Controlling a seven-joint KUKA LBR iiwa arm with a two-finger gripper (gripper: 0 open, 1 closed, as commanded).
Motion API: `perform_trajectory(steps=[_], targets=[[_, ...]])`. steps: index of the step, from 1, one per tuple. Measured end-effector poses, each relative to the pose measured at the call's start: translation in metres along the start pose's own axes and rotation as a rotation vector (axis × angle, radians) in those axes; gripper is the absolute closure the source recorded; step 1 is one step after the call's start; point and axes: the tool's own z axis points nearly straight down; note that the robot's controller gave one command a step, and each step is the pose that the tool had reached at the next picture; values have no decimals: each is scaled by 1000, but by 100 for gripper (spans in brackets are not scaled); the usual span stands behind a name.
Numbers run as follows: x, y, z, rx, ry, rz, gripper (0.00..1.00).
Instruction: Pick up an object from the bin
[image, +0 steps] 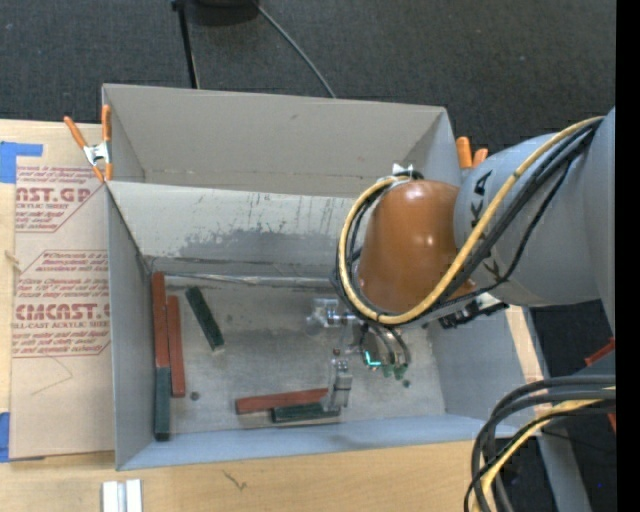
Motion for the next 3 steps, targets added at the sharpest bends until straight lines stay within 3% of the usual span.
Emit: perform_trajectory(steps=[1,2,3], targets=[[-2,0,-4,-1,-7,1,0],[-1,-12,33,-2,-14,53,0],[5,-8,68,0,-6,193,0]])
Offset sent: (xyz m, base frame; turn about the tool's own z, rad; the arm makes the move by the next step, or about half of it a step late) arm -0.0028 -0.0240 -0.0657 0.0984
